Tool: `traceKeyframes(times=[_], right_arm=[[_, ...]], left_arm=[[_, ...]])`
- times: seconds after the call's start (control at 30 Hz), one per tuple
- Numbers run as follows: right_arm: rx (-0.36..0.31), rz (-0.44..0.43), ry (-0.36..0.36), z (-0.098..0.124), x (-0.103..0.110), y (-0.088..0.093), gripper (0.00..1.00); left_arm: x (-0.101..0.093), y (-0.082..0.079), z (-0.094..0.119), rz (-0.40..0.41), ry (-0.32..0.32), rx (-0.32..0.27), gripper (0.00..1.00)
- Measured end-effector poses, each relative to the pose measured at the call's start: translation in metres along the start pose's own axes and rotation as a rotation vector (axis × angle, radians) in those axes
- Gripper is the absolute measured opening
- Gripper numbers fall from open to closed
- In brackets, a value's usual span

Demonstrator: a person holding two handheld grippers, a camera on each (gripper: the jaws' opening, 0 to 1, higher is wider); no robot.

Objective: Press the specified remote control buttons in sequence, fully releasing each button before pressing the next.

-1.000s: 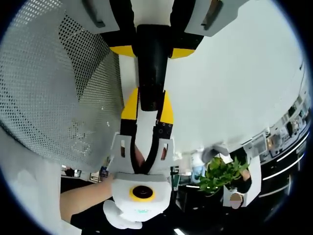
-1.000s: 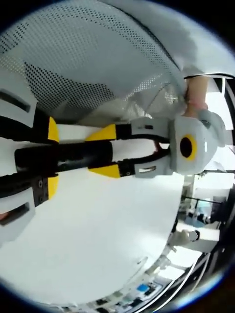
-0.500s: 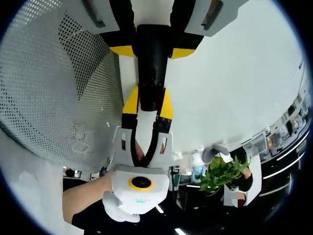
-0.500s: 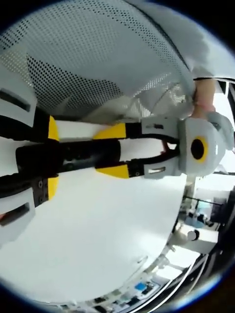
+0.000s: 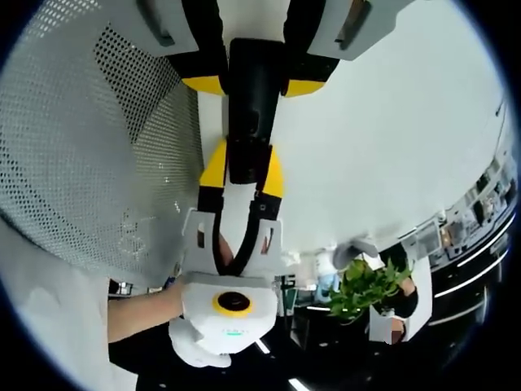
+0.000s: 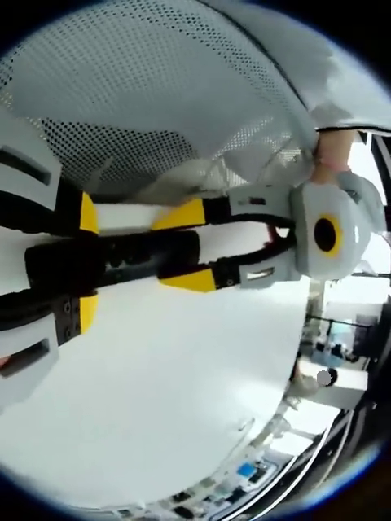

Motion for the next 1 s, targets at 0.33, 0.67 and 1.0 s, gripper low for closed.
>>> traceKeyframes(times=[0.33,0.67,1.0], right_arm=[[-0.071,-0.022,0.051,-0.006,-0.0008,-0.0011,0.25],[-0.074,-0.005,0.059,-0.0064,0.0012,-0.0027,0.24],[-0.063,0.029,0.062,-0.0074,0.001,-0.0046,0.22]], left_arm=[[-0.0012,0.0009,-0.0003,0.004,-0.003,-0.007,0.25],[-0.0006,-0.0018,-0.0018,0.01,-0.018,0.009,0.26],[0.0022,-0.0033,-0.0002,0.075,-0.031,0.022,0.27]])
Point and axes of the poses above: the point that each gripper's makers call its tool centre point, and the gripper's own axes: z roughly backward along the fingers, x roughly to its left, y roughly out of its underside, the point moved 5 cm from there along z, roughly backward along the fingers, and after that the axes turned 15 degrees about z, right-handed, at the moved point
